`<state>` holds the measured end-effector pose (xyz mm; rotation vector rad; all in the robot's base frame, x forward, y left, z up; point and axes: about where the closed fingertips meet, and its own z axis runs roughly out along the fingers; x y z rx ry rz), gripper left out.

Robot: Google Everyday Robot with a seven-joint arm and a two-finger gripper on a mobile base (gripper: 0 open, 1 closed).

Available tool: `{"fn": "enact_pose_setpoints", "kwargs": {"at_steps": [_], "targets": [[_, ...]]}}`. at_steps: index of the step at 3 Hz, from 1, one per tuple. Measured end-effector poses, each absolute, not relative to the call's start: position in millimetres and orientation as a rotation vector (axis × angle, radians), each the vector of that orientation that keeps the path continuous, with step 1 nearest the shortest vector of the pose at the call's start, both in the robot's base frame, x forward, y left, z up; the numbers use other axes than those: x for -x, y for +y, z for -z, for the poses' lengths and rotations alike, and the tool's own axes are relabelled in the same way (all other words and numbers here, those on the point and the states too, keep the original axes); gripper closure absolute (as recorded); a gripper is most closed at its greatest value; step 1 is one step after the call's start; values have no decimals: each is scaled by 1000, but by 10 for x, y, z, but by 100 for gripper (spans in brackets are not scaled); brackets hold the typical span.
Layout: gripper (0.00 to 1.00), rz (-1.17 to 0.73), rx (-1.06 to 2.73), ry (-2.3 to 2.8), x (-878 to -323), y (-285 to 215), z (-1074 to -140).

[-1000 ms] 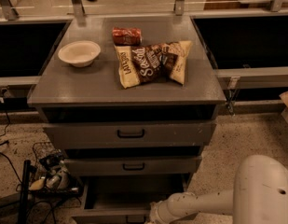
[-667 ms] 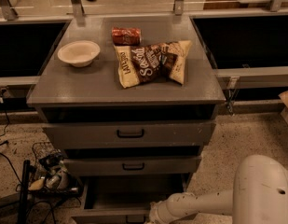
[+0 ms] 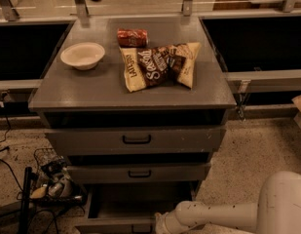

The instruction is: Open bottom drawer

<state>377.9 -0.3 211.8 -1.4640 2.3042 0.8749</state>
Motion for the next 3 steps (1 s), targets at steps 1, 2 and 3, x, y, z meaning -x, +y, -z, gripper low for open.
{"fn": "enact_pose_setpoints", "kwargs": {"at_steps": [1,2,3], "targets": [[0,-953,1553,2237,-3591,-23,-2222],[0,-1010,1616,2192,-3437,-49,-2248],[0,-1008,1590,2186,-3415,-54,-2241]]}}
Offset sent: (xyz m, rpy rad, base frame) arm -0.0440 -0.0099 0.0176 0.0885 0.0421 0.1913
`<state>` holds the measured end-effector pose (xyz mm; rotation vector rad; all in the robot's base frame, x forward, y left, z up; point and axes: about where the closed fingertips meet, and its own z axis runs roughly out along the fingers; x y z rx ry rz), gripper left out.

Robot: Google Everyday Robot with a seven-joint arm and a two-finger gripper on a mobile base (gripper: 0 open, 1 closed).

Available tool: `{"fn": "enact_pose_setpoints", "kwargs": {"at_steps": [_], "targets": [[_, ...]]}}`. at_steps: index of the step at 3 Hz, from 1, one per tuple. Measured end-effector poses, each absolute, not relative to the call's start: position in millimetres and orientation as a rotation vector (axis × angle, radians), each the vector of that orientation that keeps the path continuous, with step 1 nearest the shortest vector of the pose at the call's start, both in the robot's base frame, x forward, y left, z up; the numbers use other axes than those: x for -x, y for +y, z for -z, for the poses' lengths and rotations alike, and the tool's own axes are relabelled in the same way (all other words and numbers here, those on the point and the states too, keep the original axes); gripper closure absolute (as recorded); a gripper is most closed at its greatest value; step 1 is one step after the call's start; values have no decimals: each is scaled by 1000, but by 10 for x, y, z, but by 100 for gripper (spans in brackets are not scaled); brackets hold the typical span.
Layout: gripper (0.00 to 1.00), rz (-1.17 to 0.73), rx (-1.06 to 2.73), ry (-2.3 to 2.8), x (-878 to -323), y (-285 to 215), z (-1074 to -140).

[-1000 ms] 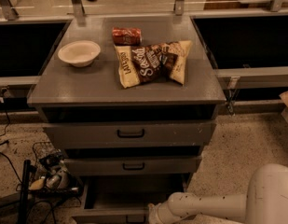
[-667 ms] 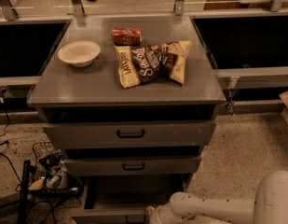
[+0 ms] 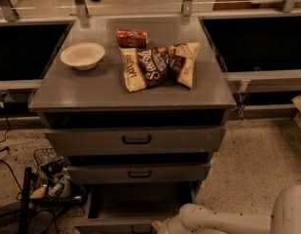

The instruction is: Open bottom drawer

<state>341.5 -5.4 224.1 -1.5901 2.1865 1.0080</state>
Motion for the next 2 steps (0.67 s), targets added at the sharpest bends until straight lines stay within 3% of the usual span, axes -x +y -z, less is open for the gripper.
{"fn": "enact_pose_setpoints", "kwargs": {"at_steps": [2], "targets": [[0,-854,1380,2126,-3360,-271,-2477]]}}
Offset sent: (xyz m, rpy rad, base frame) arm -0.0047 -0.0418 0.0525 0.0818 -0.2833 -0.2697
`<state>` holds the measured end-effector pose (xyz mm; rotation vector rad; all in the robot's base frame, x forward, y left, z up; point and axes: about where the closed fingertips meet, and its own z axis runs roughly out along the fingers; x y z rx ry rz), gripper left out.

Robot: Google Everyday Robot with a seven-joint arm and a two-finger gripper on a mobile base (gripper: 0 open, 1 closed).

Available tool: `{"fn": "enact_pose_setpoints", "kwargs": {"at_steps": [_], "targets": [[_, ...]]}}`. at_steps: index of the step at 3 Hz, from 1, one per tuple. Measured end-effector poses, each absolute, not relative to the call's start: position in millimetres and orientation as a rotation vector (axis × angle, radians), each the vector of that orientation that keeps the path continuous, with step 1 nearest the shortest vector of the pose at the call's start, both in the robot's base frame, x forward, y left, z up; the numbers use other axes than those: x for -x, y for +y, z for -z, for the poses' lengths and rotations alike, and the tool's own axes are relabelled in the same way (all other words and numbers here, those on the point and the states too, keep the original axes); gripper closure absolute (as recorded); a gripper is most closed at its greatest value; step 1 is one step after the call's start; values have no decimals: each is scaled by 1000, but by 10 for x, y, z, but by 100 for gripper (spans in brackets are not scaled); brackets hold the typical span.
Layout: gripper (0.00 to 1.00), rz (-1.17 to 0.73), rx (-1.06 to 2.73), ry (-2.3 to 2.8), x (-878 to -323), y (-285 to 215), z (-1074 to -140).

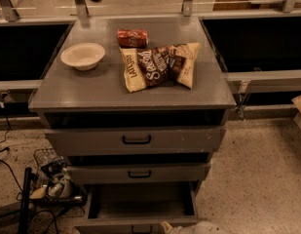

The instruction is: Open bottom drawer

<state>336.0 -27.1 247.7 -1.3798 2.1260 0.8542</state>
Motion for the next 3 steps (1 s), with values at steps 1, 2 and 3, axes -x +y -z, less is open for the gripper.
{"fn": "enact_pose_setpoints", "kwargs": {"at_steps": [1,2,3], "targets": [[0,-853,1377,2127,-3364,-276,-2476],[0,-829,1296,2150,-3603,-346,-2408],[0,-810,1271,2161,-3803,-361,-2383]]}}
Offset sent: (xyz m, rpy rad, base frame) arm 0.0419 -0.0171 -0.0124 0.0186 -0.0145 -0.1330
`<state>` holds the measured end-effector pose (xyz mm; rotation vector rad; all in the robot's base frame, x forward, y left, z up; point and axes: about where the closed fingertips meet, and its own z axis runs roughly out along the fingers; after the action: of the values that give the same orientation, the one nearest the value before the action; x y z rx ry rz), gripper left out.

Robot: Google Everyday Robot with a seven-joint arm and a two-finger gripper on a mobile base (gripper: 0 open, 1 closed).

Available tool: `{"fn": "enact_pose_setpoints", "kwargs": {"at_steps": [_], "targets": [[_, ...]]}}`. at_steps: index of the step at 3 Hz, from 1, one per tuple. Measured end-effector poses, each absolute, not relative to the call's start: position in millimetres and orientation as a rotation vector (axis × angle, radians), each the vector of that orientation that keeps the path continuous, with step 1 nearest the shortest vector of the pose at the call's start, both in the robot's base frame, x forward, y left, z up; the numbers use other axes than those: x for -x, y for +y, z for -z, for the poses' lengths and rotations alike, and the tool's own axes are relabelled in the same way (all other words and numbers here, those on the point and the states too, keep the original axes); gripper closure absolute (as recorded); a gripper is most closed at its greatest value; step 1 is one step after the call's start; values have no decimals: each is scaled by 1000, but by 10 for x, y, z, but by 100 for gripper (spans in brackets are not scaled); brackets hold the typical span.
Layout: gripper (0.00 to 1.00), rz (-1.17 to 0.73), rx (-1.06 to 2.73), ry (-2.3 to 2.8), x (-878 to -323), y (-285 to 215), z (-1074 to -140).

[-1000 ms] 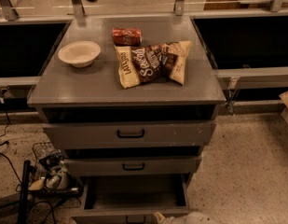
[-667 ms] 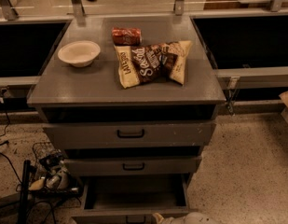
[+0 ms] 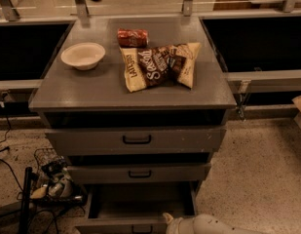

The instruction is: Open bottom drawer

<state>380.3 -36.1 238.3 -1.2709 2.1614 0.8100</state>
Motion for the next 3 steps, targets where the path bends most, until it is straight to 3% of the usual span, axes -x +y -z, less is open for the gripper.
{"fn": "enact_pose_setpoints", "kwargs": {"at_steps": [3], "targets": [[0,-828,1299,2239,-4141,-179,-1929]]}}
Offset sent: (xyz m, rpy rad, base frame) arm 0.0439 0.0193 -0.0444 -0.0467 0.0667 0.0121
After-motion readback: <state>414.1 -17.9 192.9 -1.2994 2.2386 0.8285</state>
